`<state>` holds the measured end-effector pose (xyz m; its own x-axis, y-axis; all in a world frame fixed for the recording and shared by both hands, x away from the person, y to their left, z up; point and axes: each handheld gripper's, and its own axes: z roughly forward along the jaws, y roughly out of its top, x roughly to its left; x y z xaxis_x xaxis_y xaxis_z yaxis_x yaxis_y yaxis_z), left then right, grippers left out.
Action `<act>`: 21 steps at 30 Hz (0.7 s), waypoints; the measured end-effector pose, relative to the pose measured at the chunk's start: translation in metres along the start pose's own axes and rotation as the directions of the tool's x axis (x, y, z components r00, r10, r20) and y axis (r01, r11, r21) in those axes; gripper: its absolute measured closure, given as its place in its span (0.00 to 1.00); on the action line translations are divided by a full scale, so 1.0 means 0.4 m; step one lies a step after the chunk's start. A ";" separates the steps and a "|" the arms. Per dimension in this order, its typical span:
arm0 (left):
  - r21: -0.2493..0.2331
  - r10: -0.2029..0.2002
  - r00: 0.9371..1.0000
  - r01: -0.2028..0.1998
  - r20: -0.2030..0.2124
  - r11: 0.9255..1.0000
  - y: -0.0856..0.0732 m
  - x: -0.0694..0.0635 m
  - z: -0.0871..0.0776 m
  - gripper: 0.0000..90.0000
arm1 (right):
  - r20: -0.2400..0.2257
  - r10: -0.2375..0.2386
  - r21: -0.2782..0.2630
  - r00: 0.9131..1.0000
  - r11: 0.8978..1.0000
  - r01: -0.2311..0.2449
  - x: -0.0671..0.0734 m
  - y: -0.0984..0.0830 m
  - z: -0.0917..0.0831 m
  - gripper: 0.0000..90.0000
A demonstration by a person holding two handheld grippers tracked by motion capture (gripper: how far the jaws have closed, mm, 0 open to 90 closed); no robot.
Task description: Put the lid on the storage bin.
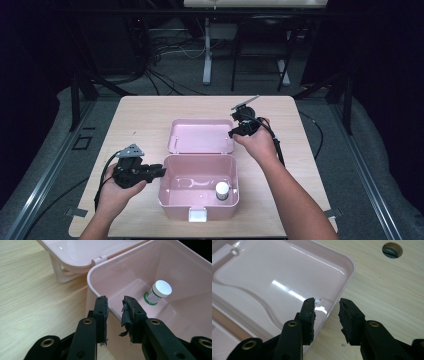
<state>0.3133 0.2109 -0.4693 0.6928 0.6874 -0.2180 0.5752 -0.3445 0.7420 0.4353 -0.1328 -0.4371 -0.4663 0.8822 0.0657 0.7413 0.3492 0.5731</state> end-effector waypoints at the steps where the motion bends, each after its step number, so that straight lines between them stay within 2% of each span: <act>1: -0.004 0.001 1.000 -0.001 0.001 1.000 -0.001 0.000 0.000 0.81 | 0.005 0.030 -0.005 1.000 1.000 -0.030 -0.003 0.003 0.004 0.73; 7: -0.005 -0.002 1.000 0.002 0.004 1.000 -0.002 0.000 0.000 0.81 | 0.011 0.105 -0.003 0.994 0.994 -0.105 -0.012 0.014 0.024 0.76; 10: -0.008 -0.005 1.000 0.006 0.005 1.000 -0.002 0.001 0.000 0.81 | 0.007 0.157 0.011 0.988 0.988 -0.157 -0.018 0.019 0.039 0.76; 12: -0.009 -0.009 1.000 0.009 0.007 1.000 -0.003 0.002 0.000 0.82 | 0.021 0.181 0.019 0.983 0.983 -0.181 -0.022 0.021 0.051 0.77; 14: -0.010 -0.010 1.000 0.010 0.007 1.000 -0.003 0.002 0.000 0.82 | 0.026 0.188 0.023 0.982 0.982 -0.189 -0.025 0.022 0.058 0.77; 16: -0.010 -0.005 1.000 0.005 0.007 1.000 -0.003 0.003 0.000 0.82 | 0.037 0.220 0.033 0.975 0.975 -0.222 -0.029 0.025 0.077 0.79; 21: -0.017 -0.014 1.000 0.014 0.011 1.000 -0.005 0.003 0.001 0.82 | 0.042 0.235 0.044 0.971 0.971 -0.237 -0.033 0.026 0.091 0.80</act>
<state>0.3131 0.2124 -0.4713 0.6893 0.6852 -0.2354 0.5778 -0.3239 0.7492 0.4667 -0.1292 -0.4616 -0.2582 0.9520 0.1643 0.8511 0.1436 0.5050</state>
